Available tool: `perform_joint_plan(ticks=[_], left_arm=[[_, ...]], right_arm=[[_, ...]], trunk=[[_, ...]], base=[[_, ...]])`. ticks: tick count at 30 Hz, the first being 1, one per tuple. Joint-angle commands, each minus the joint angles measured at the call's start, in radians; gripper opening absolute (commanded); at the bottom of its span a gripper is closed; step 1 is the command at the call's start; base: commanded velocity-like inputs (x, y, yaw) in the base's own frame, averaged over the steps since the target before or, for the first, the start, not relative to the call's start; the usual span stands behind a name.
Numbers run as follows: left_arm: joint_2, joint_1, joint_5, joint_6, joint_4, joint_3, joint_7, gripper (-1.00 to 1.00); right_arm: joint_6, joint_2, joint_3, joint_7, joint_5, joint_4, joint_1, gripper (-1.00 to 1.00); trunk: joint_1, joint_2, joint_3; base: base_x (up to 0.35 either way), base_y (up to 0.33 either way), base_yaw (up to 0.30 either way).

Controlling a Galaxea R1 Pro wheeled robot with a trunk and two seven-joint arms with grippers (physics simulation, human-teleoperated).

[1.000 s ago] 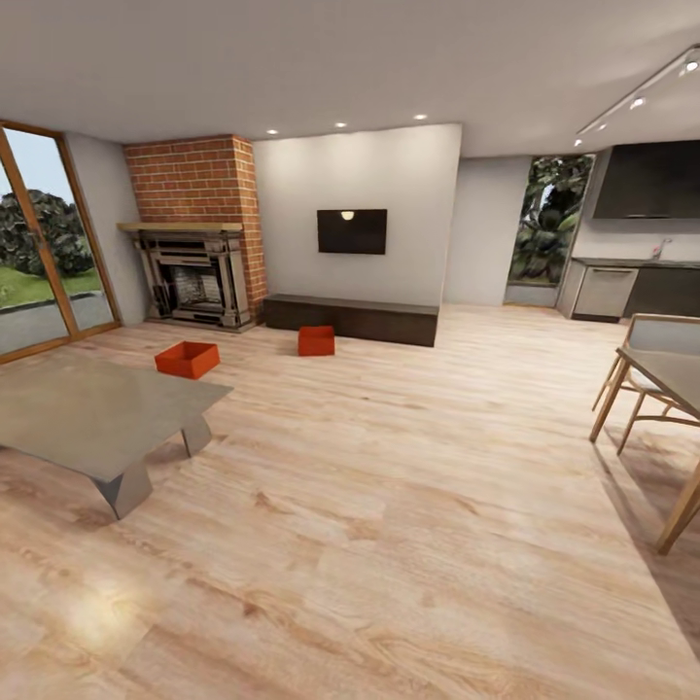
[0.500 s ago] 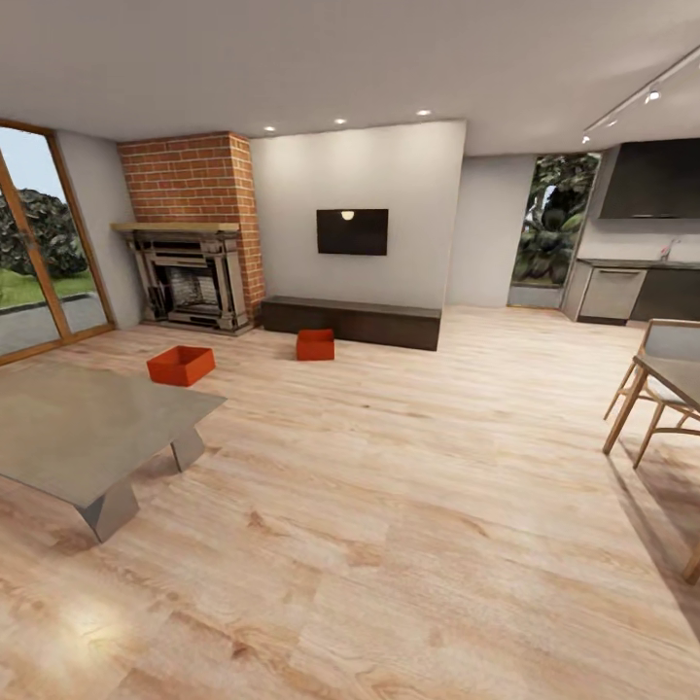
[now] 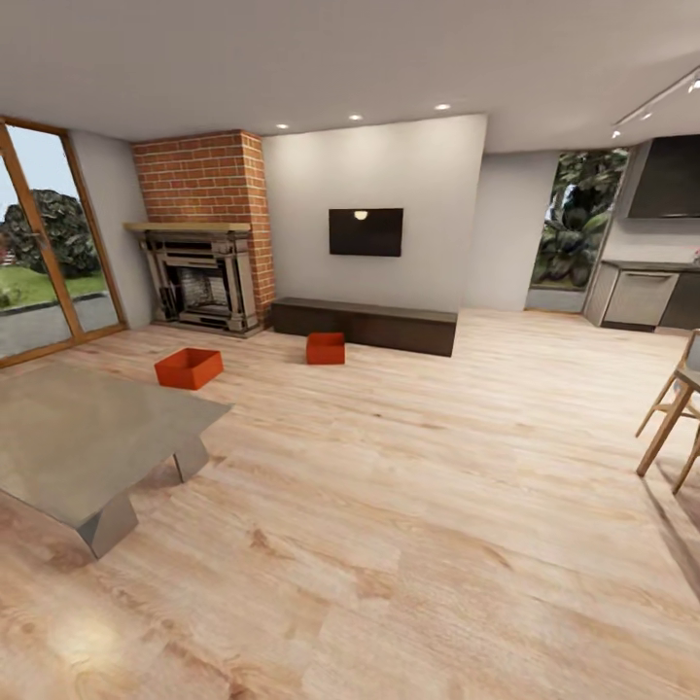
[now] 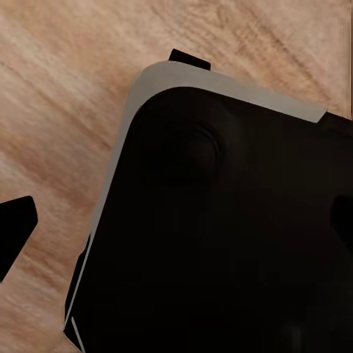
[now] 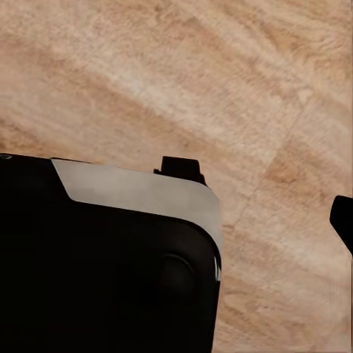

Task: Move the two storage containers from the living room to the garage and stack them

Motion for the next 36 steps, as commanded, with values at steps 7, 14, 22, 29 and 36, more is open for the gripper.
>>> perform_joint_plan(ticks=[7,14,22,29,36], left_arm=[[0.000,0.000,0.002,0.000,-0.001,0.003,0.001,1.00],[0.000,0.000,0.002,0.001,-0.001,0.004,0.001,1.00],[0.000,0.000,0.003,0.002,-0.001,0.004,0.001,1.00],[0.001,0.000,0.002,0.003,-0.001,0.004,0.001,1.00],[0.001,0.000,0.003,0.003,-0.001,0.004,0.001,1.00]], right_arm=[[-0.005,0.001,0.008,0.001,-0.003,0.003,-0.001,1.00],[-0.006,-0.002,0.008,0.007,-0.001,0.003,-0.001,1.00],[-0.006,-0.006,0.009,0.008,0.000,0.003,-0.001,1.00],[-0.007,-0.006,0.009,0.008,0.000,0.003,-0.001,1.00],[-0.007,-0.006,0.009,0.008,0.000,0.003,-0.001,1.00]], trunk=[[0.001,0.000,-0.001],[0.001,0.000,-0.001],[0.001,0.000,-0.001],[0.001,0.000,-0.001],[0.001,0.000,-0.001]], base=[[0.327,0.000,0.198],[0.326,0.000,0.024],[0.326,0.000,0.001],[0.326,0.000,0.000],[0.326,0.000,0.000]])
